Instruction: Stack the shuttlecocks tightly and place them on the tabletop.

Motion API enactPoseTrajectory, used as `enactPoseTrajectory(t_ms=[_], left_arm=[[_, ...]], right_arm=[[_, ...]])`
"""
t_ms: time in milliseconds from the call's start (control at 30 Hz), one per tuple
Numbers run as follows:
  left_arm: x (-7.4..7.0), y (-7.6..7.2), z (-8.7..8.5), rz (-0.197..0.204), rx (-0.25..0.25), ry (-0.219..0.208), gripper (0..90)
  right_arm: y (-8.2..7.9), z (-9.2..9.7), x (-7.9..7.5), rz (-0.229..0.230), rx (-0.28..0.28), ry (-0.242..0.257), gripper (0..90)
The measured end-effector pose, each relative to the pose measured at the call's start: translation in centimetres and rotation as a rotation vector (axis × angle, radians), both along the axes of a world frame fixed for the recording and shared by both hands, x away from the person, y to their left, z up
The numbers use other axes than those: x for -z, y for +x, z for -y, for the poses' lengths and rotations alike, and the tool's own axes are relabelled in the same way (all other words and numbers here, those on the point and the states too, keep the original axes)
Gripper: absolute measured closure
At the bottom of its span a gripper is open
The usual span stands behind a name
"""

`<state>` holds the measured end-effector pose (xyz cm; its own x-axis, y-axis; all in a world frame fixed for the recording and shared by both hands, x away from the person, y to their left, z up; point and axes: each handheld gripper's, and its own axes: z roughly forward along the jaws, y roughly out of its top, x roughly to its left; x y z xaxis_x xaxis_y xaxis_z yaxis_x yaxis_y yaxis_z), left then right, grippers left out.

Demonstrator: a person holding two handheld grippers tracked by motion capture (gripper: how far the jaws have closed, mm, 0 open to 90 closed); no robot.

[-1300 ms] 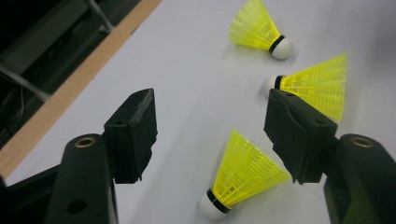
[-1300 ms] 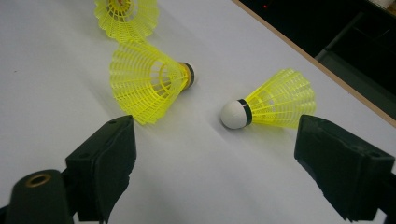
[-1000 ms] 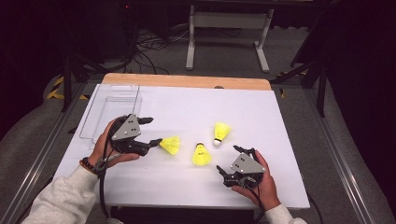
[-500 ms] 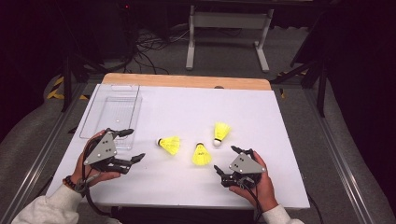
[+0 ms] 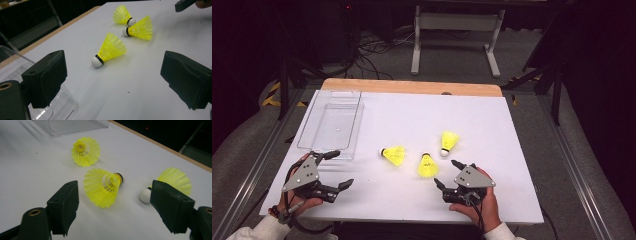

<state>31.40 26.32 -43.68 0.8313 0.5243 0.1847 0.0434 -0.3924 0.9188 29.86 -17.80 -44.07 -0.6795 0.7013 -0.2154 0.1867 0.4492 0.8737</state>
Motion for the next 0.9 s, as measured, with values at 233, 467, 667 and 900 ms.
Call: enactPoseTrajectory(t_ms=[233,467,667,900], left_arm=[[0.5,-0.9,-1.3,0.003,-0.044,-0.018,7.0],[0.5,-0.9,-1.6,0.013,-0.052,-0.015,6.7],[0.7,-0.9,-1.4,0.017,-0.047,-0.003,6.9],[0.9,-0.9,-1.3,0.008,-0.041,0.023,6.8]], right_arm=[[0.0,-1.6,0.9,-0.047,-0.040,-0.053,34.3],[0.9,-2.7,1.5,-0.089,-0.052,-0.086,36.0],[1.9,-4.4,2.1,-0.124,-0.076,-0.117,39.3],[3.2,-5.9,3.1,-0.189,-0.041,-0.137,43.4]])
